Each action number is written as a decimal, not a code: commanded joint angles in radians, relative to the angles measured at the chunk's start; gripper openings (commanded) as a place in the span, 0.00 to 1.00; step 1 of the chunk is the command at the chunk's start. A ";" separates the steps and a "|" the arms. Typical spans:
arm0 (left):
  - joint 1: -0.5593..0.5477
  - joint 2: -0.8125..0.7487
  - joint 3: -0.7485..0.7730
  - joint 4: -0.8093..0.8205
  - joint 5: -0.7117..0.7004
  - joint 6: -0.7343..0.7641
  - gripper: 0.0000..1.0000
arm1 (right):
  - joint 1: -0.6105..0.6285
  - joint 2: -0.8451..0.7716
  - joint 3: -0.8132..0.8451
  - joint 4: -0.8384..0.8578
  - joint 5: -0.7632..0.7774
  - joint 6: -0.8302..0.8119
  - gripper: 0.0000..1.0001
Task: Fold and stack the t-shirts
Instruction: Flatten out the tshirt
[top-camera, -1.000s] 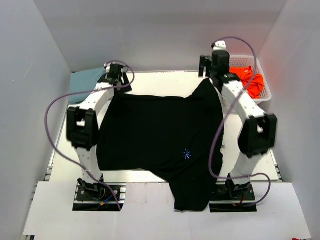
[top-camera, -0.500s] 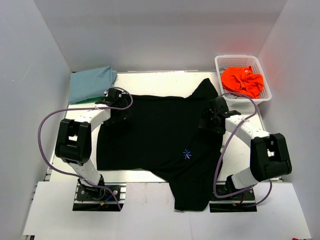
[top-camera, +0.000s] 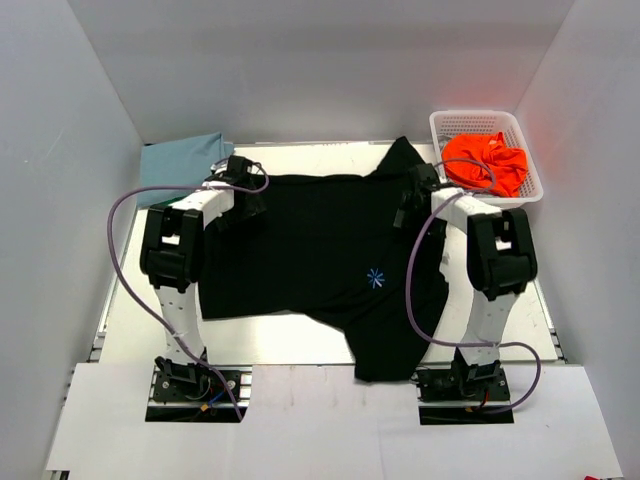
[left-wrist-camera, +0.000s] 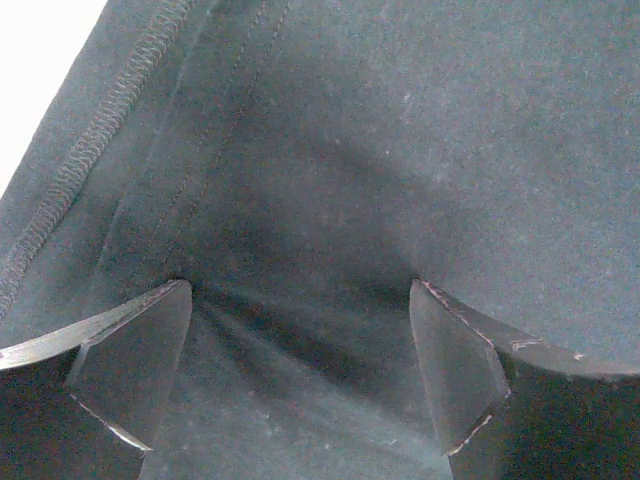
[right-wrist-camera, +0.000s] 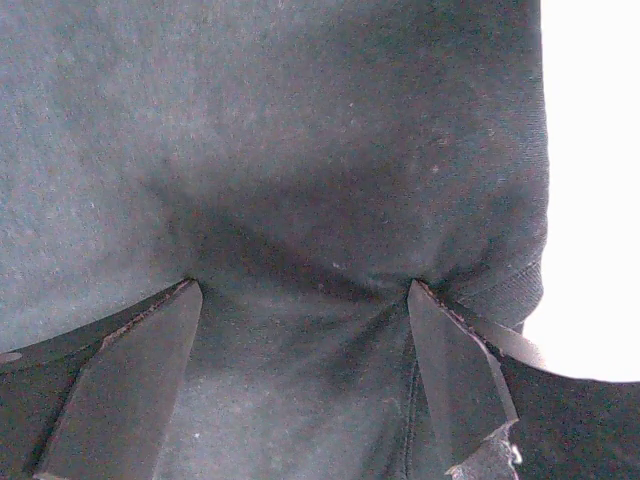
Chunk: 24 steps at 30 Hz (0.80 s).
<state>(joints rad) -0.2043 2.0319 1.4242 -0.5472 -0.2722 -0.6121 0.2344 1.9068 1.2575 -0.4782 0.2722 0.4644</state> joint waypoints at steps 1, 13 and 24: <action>0.039 0.105 0.069 -0.043 0.019 -0.040 1.00 | -0.018 0.113 0.101 -0.008 0.048 -0.073 0.90; 0.048 0.091 0.291 -0.103 0.088 0.035 1.00 | -0.009 0.155 0.442 -0.010 0.006 -0.269 0.90; 0.048 -0.663 -0.509 -0.060 0.013 -0.238 1.00 | 0.075 -0.437 -0.220 0.286 -0.264 -0.164 0.90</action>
<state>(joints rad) -0.1593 1.5661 1.0843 -0.6006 -0.2089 -0.7223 0.2974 1.5585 1.1236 -0.3103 0.0917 0.2485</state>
